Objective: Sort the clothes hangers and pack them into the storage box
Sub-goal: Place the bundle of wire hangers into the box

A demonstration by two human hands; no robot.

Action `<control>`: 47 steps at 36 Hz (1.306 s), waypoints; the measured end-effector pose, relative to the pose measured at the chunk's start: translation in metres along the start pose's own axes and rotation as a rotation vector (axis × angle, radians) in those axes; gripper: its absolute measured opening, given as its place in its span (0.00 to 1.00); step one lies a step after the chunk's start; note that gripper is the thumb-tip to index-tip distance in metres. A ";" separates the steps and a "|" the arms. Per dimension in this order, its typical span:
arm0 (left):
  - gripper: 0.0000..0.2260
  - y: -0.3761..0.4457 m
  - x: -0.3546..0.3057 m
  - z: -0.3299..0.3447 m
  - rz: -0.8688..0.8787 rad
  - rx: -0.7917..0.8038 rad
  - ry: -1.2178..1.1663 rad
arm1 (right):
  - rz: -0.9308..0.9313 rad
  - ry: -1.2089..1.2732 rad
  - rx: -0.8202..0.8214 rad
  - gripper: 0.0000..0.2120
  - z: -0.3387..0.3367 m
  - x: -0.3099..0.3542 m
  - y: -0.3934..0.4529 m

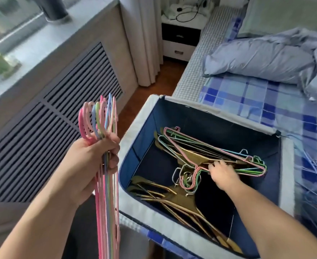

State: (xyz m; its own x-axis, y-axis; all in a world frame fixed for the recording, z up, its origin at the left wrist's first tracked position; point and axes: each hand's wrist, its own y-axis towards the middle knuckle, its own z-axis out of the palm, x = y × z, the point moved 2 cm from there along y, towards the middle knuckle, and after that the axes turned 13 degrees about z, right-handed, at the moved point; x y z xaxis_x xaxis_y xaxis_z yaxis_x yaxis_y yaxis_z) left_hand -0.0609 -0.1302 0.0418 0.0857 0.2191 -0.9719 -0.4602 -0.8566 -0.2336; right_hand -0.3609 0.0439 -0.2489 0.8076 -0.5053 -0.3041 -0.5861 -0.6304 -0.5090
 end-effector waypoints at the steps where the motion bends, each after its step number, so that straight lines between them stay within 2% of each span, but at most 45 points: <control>1: 0.09 -0.002 0.000 0.000 0.002 0.009 -0.012 | 0.052 -0.012 0.010 0.23 -0.003 0.004 -0.001; 5: 0.10 -0.005 -0.002 0.003 0.013 0.033 -0.033 | 0.193 0.009 0.059 0.27 -0.028 0.014 -0.006; 9: 0.06 -0.005 -0.017 0.015 0.039 0.133 -0.143 | 0.190 0.311 0.117 0.25 -0.083 0.020 -0.028; 12: 0.04 0.001 -0.031 0.035 0.063 0.189 -0.220 | 0.068 0.736 0.141 0.16 -0.143 0.010 -0.064; 15: 0.05 -0.002 -0.047 0.067 0.092 0.208 -0.303 | -0.080 1.197 0.053 0.09 -0.207 -0.009 -0.131; 17: 0.04 -0.006 -0.053 0.093 0.108 0.238 -0.315 | -0.232 1.489 0.085 0.12 -0.239 -0.020 -0.180; 19: 0.05 -0.012 -0.054 0.118 0.133 0.284 -0.268 | -0.344 1.603 0.126 0.19 -0.255 -0.027 -0.216; 21: 0.06 -0.014 -0.052 0.138 0.150 0.341 -0.237 | -0.326 1.575 0.097 0.17 -0.253 -0.034 -0.233; 23: 0.07 -0.009 -0.051 0.149 0.127 0.399 -0.270 | -0.212 1.512 0.006 0.14 -0.240 -0.044 -0.233; 25: 0.05 -0.001 -0.051 0.157 0.073 0.507 -0.310 | -0.045 1.419 -0.160 0.14 -0.224 -0.063 -0.225; 28: 0.04 0.012 -0.051 0.164 -0.056 0.684 -0.395 | 0.102 1.094 -0.400 0.28 -0.217 -0.090 -0.210; 30: 0.06 0.016 -0.052 0.167 -0.108 0.836 -0.394 | 0.131 0.881 -0.526 0.38 -0.226 -0.101 -0.201; 33: 0.06 0.016 -0.059 0.169 -0.093 1.102 -0.329 | 0.003 0.602 -0.793 0.45 -0.251 -0.107 -0.187; 36: 0.07 0.013 -0.065 0.167 -0.141 1.303 -0.307 | -0.175 0.469 -0.950 0.39 -0.270 -0.103 -0.177; 39: 0.08 0.015 -0.067 0.163 -0.181 1.413 -0.295 | -0.246 0.530 -1.072 0.17 -0.276 -0.097 -0.177; 42: 0.09 0.021 -0.065 0.155 -0.187 1.437 -0.229 | -0.228 0.525 -1.025 0.03 -0.267 -0.087 -0.180; 44: 0.09 0.027 -0.065 0.146 -0.173 1.387 -0.140 | -0.170 0.533 -0.982 0.04 -0.258 -0.081 -0.178; 46: 0.21 0.043 -0.063 0.135 -0.126 1.282 0.049 | -0.092 0.577 -0.833 0.04 -0.244 -0.078 -0.169; 47: 0.28 0.052 -0.061 0.126 -0.055 1.220 0.233 | -0.053 0.622 -0.717 0.04 -0.236 -0.074 -0.162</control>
State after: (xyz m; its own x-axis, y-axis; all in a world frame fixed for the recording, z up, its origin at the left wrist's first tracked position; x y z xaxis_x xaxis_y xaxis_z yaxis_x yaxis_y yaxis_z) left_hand -0.2012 -0.1298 0.0923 0.2282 0.0464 -0.9725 -0.9609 0.1718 -0.2173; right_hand -0.3411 0.0441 0.0464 0.7759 -0.5584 0.2935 -0.6170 -0.7686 0.1688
